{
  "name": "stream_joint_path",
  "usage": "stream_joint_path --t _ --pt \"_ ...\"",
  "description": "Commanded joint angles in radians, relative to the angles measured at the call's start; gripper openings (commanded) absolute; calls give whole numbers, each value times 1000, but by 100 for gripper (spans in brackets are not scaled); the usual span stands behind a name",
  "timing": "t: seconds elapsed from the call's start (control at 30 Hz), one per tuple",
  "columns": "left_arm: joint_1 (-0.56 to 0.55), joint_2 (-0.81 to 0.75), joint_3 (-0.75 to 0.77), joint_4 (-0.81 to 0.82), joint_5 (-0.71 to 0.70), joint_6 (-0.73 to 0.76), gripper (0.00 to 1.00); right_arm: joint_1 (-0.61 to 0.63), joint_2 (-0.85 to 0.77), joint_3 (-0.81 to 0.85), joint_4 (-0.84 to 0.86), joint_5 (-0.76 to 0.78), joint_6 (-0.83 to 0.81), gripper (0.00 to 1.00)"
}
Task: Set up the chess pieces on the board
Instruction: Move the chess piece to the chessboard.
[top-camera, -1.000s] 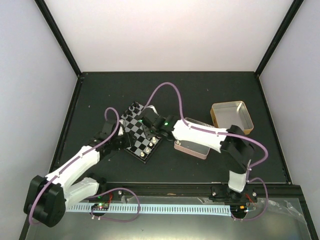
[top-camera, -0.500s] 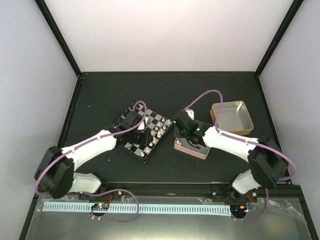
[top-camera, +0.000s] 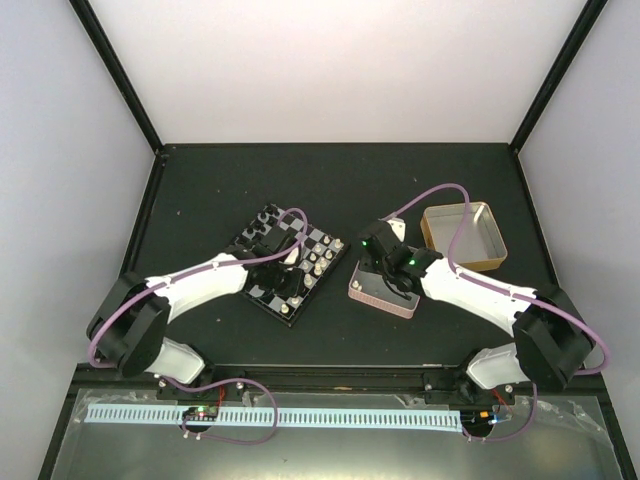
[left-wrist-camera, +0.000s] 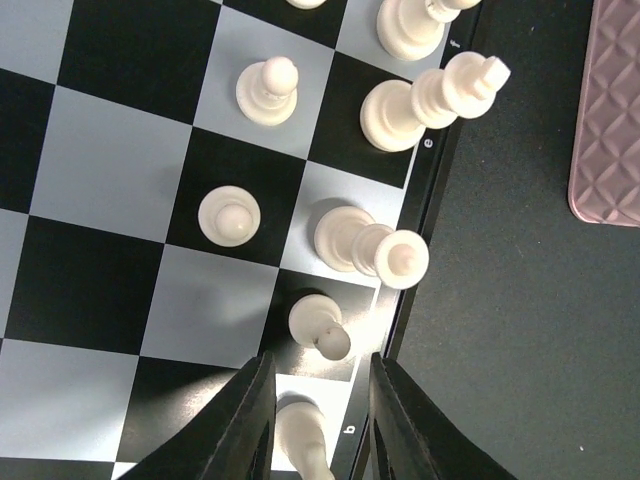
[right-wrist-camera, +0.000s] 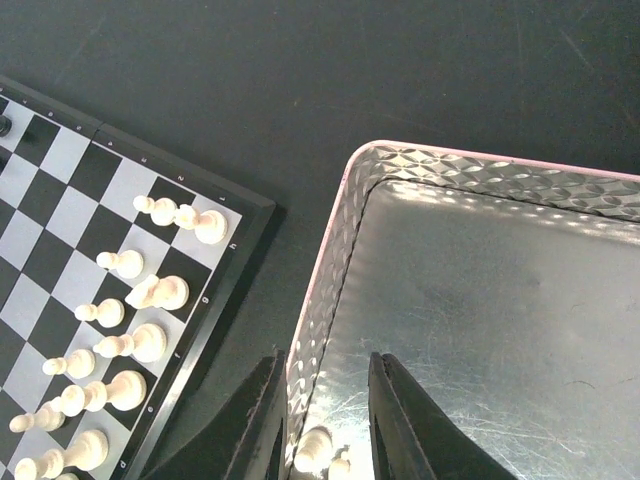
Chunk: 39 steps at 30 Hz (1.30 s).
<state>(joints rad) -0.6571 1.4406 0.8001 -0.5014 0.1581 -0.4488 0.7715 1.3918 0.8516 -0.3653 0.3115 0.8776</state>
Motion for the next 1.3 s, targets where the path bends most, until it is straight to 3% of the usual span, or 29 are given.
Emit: stream_joint_path --t 0.0,0.17,0.53,0.73,1.03,1.17,1.27 --pt "-7 24 51 -7 5 10 28 -6 -3 -5 25 29 15 23" --pt "-8 53 70 -7 -8 9 27 -7 -2 -6 23 32 13 23" --pt "-8 54 75 -58 -104 18 7 -7 6 -5 23 35 9 23" --pt "-8 41 80 -89 -199 0 7 -7 10 -6 25 32 10 23" --pt "-7 47 83 -96 -232 -25 7 -6 6 -13 22 35 8 23" --pt "-7 49 83 -96 -217 -28 13 -7 3 -14 21 33 9 23" --pt "-7 44 90 -108 -214 -30 23 -7 -3 -13 20 32 9 23"
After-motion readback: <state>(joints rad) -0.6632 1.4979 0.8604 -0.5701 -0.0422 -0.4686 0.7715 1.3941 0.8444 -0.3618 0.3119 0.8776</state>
